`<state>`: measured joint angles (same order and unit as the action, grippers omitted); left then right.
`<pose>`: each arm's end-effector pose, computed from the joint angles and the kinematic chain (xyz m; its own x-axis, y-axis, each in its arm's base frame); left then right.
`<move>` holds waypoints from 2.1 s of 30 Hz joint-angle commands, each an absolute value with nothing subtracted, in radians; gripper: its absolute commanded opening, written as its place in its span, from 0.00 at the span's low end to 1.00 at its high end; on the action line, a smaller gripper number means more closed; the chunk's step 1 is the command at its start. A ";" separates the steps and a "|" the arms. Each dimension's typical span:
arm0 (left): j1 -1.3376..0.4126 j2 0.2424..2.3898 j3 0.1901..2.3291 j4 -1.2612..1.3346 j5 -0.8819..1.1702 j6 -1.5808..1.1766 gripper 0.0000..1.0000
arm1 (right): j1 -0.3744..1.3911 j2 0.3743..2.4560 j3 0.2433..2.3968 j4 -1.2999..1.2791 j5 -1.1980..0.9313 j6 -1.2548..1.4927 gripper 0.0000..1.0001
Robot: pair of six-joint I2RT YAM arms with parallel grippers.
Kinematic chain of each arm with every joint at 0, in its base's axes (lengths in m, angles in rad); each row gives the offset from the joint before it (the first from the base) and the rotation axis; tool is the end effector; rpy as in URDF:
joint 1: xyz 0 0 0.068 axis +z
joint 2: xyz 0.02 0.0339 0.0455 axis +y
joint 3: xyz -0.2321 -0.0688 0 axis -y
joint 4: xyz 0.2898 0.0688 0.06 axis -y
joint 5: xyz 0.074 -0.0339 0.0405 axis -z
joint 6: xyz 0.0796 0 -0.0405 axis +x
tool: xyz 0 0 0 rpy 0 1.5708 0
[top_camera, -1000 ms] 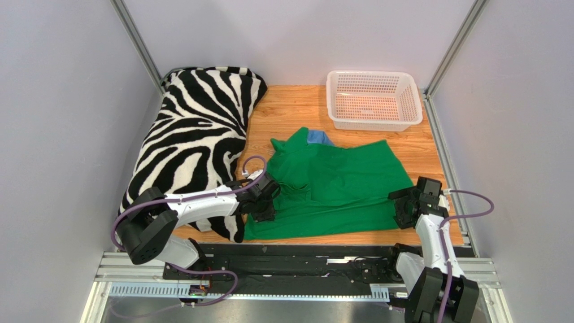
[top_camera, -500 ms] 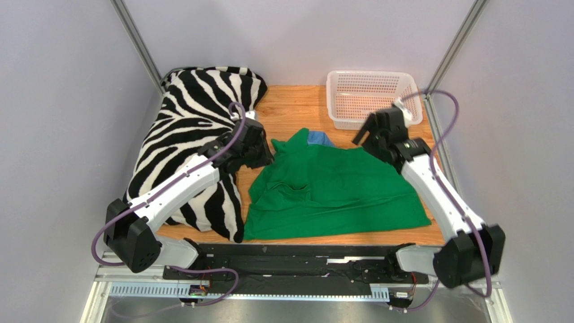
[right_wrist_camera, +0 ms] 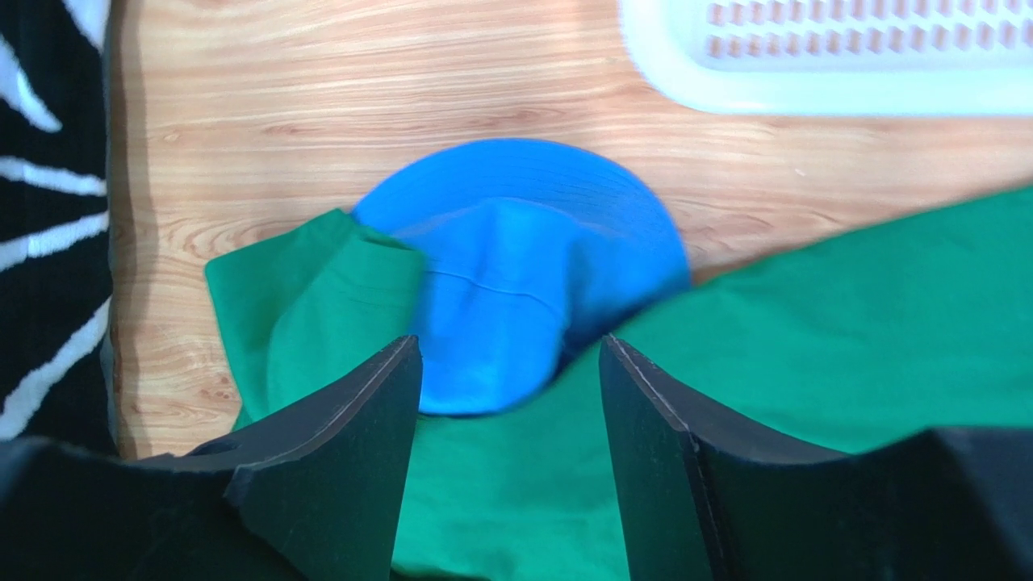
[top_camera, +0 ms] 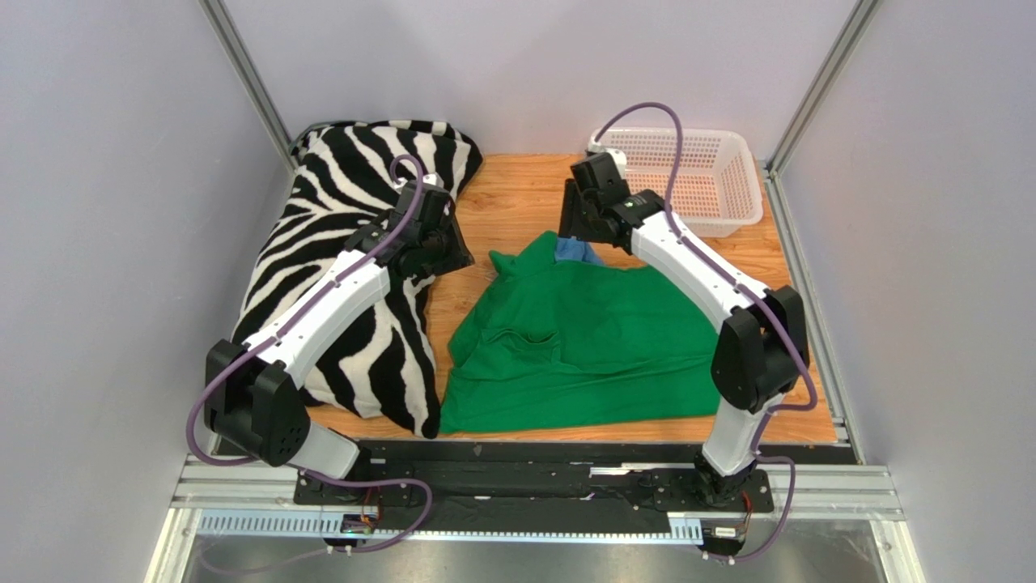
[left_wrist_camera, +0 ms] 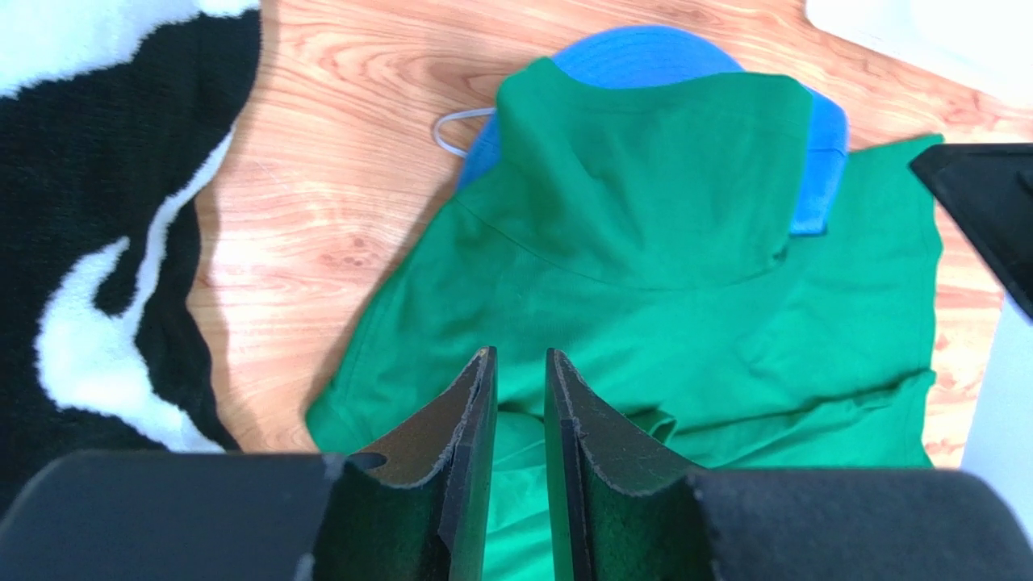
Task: Roll the t-shirts
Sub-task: Fold the T-shirt at the center of the board.
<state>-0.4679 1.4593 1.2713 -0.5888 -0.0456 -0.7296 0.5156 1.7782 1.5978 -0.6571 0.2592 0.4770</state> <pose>0.3583 -0.1770 0.2413 -0.7474 -0.3684 -0.5529 -0.1028 0.8863 -0.4516 0.4143 0.2114 0.2355 -0.7245 0.0995 -0.6820 0.0060 0.9904 0.1381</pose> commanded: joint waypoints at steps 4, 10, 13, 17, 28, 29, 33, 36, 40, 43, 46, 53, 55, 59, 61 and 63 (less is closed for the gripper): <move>-0.454 1.473 1.281 -0.554 -0.006 -0.704 0.28 | 0.568 1.894 1.758 -0.670 0.318 0.399 0.59; -0.446 1.465 1.266 -0.548 0.012 -0.704 0.27 | 0.571 1.960 1.824 -0.686 0.307 0.406 0.58; -0.442 1.462 1.264 -0.548 0.011 -0.701 0.27 | 0.575 1.993 1.848 -0.695 0.302 0.407 0.57; -0.434 1.460 1.262 -0.546 0.014 -0.699 0.27 | 0.581 2.016 1.868 -0.698 0.295 0.410 0.56; -0.428 1.453 1.239 -0.528 0.029 -0.701 0.27 | 0.586 2.023 1.844 -0.660 0.230 0.426 0.45; -0.426 1.451 1.236 -0.528 0.029 -0.701 0.27 | 0.586 2.025 1.848 -0.660 0.226 0.428 0.43; -0.420 1.450 1.232 -0.525 0.032 -0.700 0.27 | 0.588 2.023 1.847 -0.658 0.215 0.430 0.35; -0.420 1.447 1.229 -0.522 0.037 -0.701 0.26 | 0.588 2.020 1.848 -0.663 0.203 0.434 0.23; -0.416 1.442 1.224 -0.514 0.041 -0.701 0.26 | 0.588 2.010 1.847 -0.664 0.193 0.439 0.06; -0.414 1.442 1.223 -0.509 0.048 -0.700 0.26 | 0.589 1.988 1.847 -0.673 0.193 0.442 0.00; -0.413 1.442 1.224 -0.502 0.055 -0.690 0.20 | 0.601 1.939 1.826 -0.673 0.204 0.440 0.00; -0.414 1.460 1.250 -0.489 0.081 -0.657 0.20 | 0.653 1.783 1.697 -0.655 0.239 0.465 0.00; -0.414 1.473 1.261 -0.494 0.087 -0.641 0.20 | 0.676 1.715 1.645 -0.649 0.255 0.474 0.00; -0.413 1.486 1.282 -0.489 0.107 -0.614 0.20 | 0.709 1.602 1.481 -0.621 0.256 0.505 0.00; -0.413 1.496 1.290 -0.489 0.126 -0.597 0.20 | 0.733 1.560 1.431 -0.623 0.261 0.528 0.00; -0.413 1.500 1.296 -0.479 0.149 -0.581 0.20 | 0.753 1.488 1.343 -0.614 0.282 0.540 0.00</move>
